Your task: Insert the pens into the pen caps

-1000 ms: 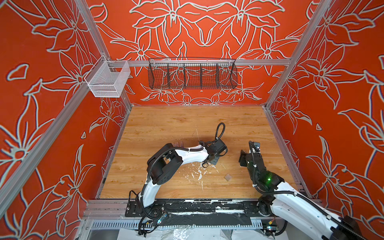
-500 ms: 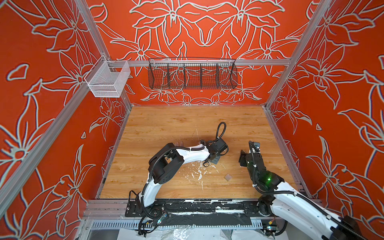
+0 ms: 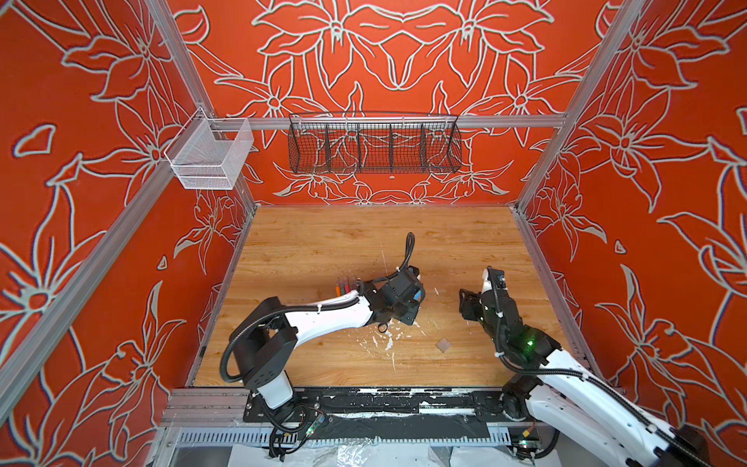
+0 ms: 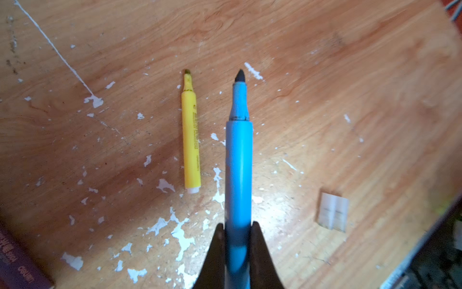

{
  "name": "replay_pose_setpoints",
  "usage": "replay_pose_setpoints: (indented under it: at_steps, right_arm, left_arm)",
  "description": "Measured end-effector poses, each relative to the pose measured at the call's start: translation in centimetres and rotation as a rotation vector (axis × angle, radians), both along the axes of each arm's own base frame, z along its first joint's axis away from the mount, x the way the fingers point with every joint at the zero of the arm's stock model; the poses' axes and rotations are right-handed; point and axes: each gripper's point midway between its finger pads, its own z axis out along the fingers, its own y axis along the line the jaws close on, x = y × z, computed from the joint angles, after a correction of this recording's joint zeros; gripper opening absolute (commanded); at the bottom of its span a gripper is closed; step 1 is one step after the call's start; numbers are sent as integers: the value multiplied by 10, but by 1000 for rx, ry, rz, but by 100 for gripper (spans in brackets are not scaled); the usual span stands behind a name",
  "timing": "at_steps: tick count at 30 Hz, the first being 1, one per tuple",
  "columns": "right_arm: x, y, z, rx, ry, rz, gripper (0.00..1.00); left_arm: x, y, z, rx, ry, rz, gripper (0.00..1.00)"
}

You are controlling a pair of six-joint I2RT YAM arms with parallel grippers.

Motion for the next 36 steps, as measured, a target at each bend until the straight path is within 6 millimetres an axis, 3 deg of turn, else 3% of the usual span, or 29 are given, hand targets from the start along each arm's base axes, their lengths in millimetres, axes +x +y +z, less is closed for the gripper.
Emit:
replay_pose_setpoints:
  at_steps: [5,8,16,22,25,32,36]
  right_arm:
    - [-10,39,16,253,-22,148,62]
    - [-16,63,13,374,-2,230,62]
    - [-32,115,10,482,44,365,62]
    - [-20,123,-2,501,65,316,55]
    - [-16,127,-5,511,66,300,46]
    - [-16,134,-2,529,57,304,38]
    - [-14,134,1,527,46,300,25]
  left_arm:
    - [-9,-5,10,-88,4,-30,0]
    - [-18,-6,7,-123,25,-54,0]
    - [-32,-13,15,-214,49,-103,0]
    - [-39,-13,29,-272,37,-127,0]
    - [-42,-10,33,-288,31,-130,0]
    - [-45,-8,34,-296,32,-137,0]
    - [-47,-8,32,-295,36,-141,0]
